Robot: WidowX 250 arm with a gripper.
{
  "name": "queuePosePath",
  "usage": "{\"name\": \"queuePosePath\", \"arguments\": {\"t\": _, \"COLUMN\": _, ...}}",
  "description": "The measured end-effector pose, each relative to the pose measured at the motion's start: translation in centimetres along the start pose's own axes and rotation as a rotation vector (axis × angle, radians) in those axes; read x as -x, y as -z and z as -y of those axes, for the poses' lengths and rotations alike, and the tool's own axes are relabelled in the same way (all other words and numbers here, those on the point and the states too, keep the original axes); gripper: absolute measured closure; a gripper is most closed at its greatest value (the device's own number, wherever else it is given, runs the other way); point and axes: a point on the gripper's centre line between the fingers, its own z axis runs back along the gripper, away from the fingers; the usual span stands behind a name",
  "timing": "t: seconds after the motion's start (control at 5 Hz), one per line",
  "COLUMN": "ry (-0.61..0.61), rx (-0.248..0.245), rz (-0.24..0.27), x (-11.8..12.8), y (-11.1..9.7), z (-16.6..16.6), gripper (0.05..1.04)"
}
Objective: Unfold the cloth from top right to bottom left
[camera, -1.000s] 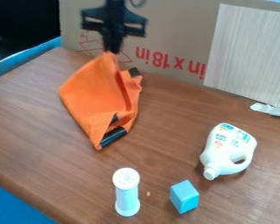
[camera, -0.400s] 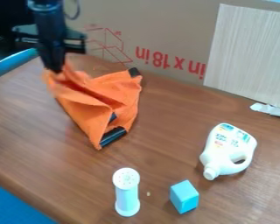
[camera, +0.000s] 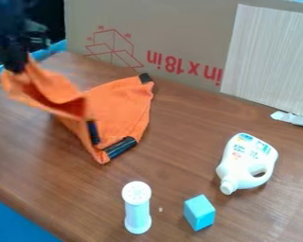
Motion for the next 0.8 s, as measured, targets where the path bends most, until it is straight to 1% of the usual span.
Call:
{"name": "queuePosePath", "arguments": {"t": 0.2, "ry": -0.003, "rx": -0.002, "rz": -0.004, "x": 0.5, "y": -0.3, "z": -2.0, "gripper": 1.013}}
{"name": "queuePosePath", "arguments": {"t": 0.4, "ry": -0.010, "rx": -0.037, "rz": -0.032, "x": 1.4, "y": 0.3, "z": -3.8, "gripper": 0.983}}
{"name": "queuePosePath", "arguments": {"t": 0.6, "ry": -0.016, "rx": -0.059, "rz": -0.096, "x": 2.5, "y": 0.8, "z": -5.1, "gripper": 0.835}}
{"name": "queuePosePath", "arguments": {"t": 0.8, "ry": 0.017, "rx": -0.044, "rz": -0.125, "x": 2.8, "y": 0.2, "z": -5.7, "gripper": 0.567}}
